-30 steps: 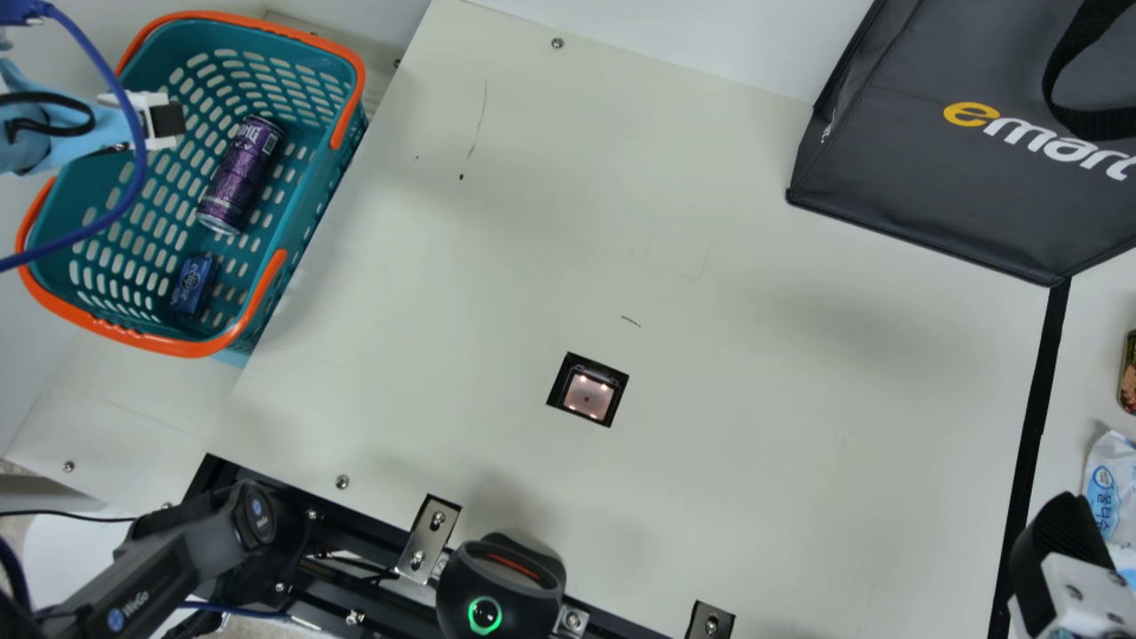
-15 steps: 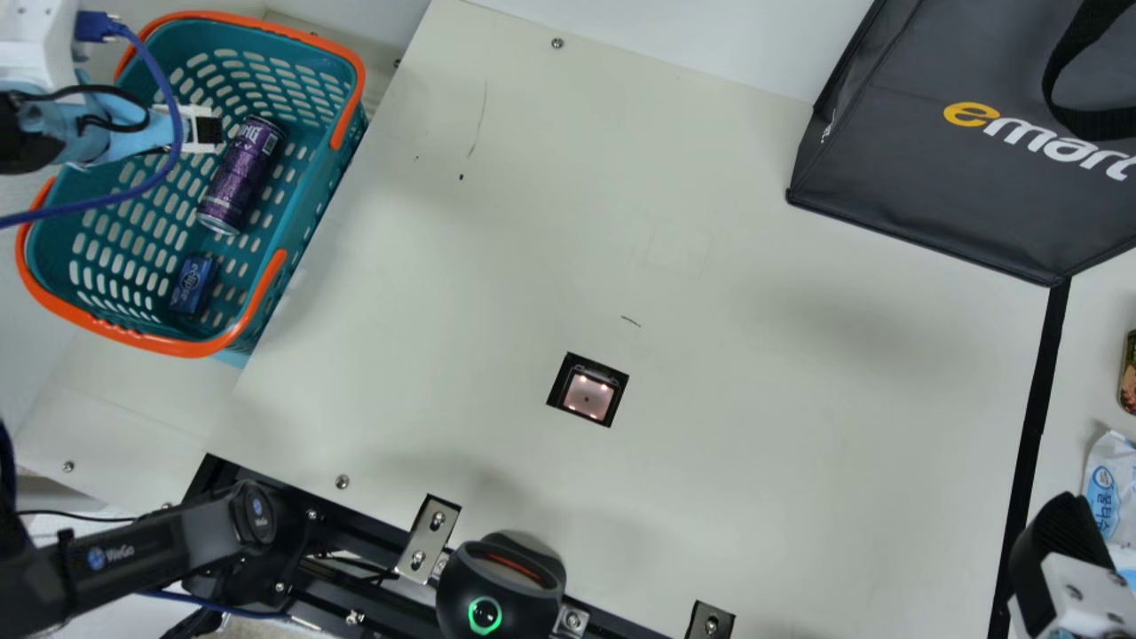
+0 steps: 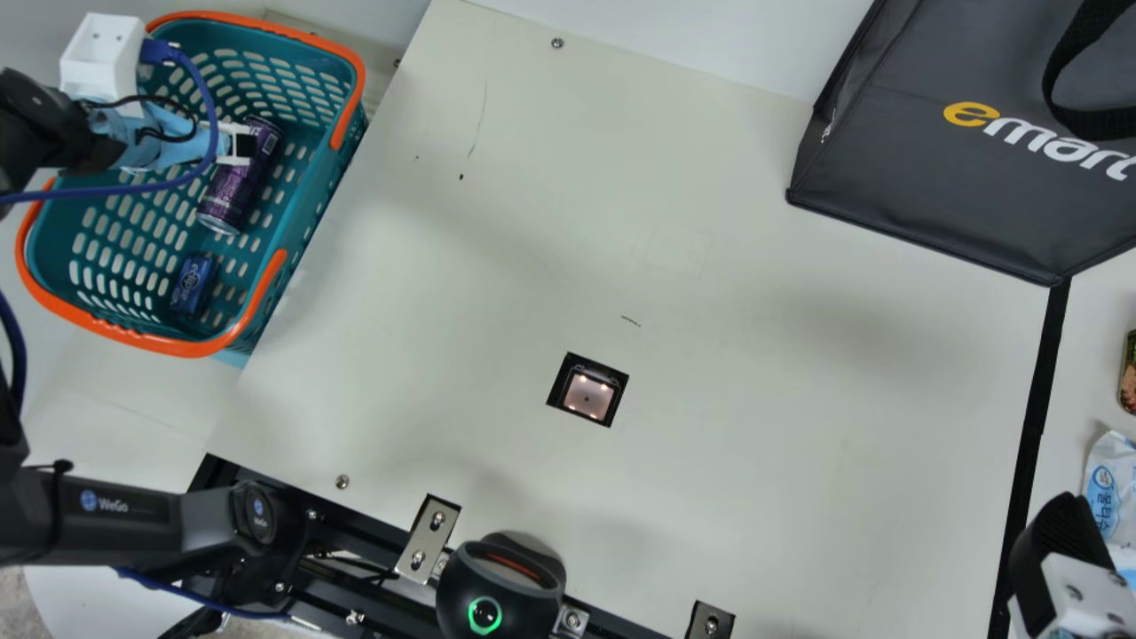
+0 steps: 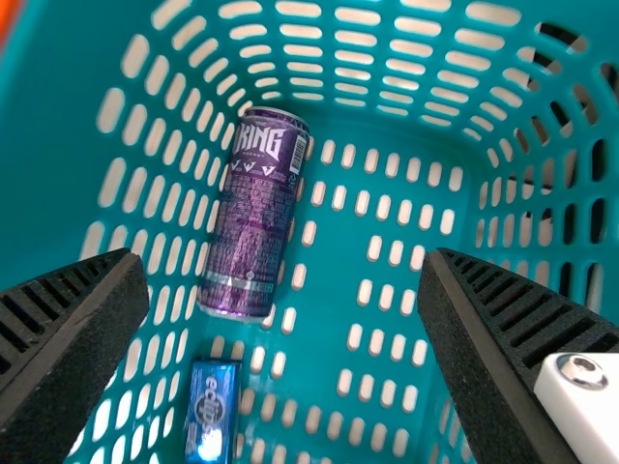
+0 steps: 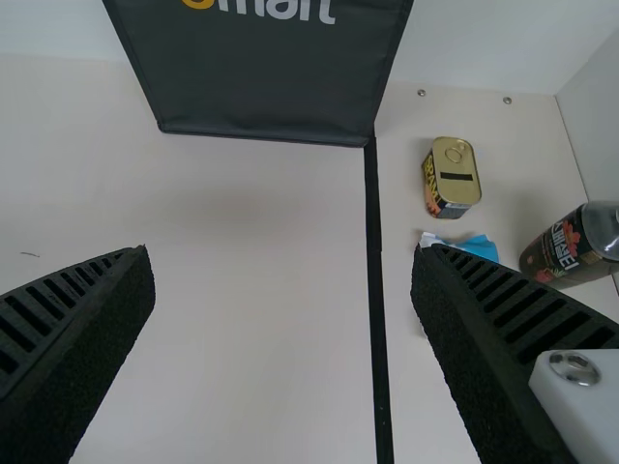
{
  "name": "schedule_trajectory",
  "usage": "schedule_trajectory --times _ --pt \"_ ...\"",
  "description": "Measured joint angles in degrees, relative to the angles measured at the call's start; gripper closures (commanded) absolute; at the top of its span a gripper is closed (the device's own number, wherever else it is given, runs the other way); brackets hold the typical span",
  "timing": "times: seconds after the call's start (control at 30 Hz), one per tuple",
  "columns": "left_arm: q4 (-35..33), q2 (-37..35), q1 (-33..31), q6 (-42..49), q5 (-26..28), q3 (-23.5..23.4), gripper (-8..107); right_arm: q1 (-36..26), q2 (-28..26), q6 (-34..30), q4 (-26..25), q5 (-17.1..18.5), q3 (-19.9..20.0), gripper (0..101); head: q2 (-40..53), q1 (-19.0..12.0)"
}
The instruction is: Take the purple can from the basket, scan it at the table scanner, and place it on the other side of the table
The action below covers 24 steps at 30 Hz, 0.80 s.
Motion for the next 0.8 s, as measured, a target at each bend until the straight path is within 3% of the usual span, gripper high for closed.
schedule_trajectory --times 0.4,0.8 --pt "-2.94 8.16 -0.31 7.57 -5.04 -0.10 9 0.00 0.00 0.00 0.00 0.06 0.00 6 0.00 0.00" --pt "-0.48 15.28 -1.04 8.41 -8.28 -1.90 9 0.00 0.00 0.00 0.00 0.06 0.00 6 0.00 -0.09"
